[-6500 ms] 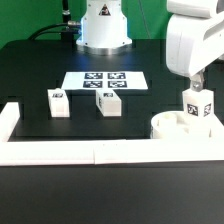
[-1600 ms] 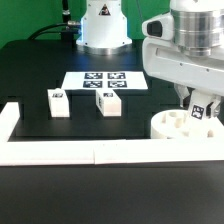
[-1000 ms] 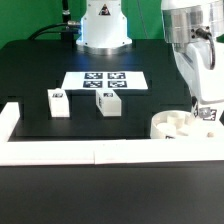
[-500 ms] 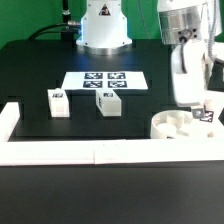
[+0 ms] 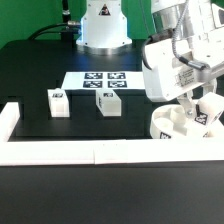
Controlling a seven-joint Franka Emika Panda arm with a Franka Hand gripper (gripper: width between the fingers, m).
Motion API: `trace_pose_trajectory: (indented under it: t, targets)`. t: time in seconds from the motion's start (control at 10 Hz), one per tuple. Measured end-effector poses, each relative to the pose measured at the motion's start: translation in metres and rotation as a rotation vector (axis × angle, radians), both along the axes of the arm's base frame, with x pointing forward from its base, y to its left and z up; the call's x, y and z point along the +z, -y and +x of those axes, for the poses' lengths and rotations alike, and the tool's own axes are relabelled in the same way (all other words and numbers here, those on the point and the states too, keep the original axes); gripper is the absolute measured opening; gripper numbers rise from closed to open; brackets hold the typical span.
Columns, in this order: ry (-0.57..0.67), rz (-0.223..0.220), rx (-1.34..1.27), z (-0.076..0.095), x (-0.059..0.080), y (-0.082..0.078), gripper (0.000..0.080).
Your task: Assemble stool
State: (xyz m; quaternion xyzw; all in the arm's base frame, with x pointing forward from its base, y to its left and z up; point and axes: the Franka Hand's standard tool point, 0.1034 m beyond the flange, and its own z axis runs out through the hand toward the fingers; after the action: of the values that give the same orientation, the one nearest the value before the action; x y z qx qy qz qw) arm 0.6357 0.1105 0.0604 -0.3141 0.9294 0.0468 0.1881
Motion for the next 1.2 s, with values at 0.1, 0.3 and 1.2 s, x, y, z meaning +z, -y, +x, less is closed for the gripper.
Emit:
trace_pose_trajectory:
  t: [0.1,0.3,1.2]
  targets:
    - [0.003,-0.007,-0.004,-0.001,0.000,0.000,0.0337]
    - [0.010,-0.021,0.027,-0.002,0.000,-0.001,0.0337]
    - [0.196,-0.225,0.639,0.014,0.041,0.005,0.0649]
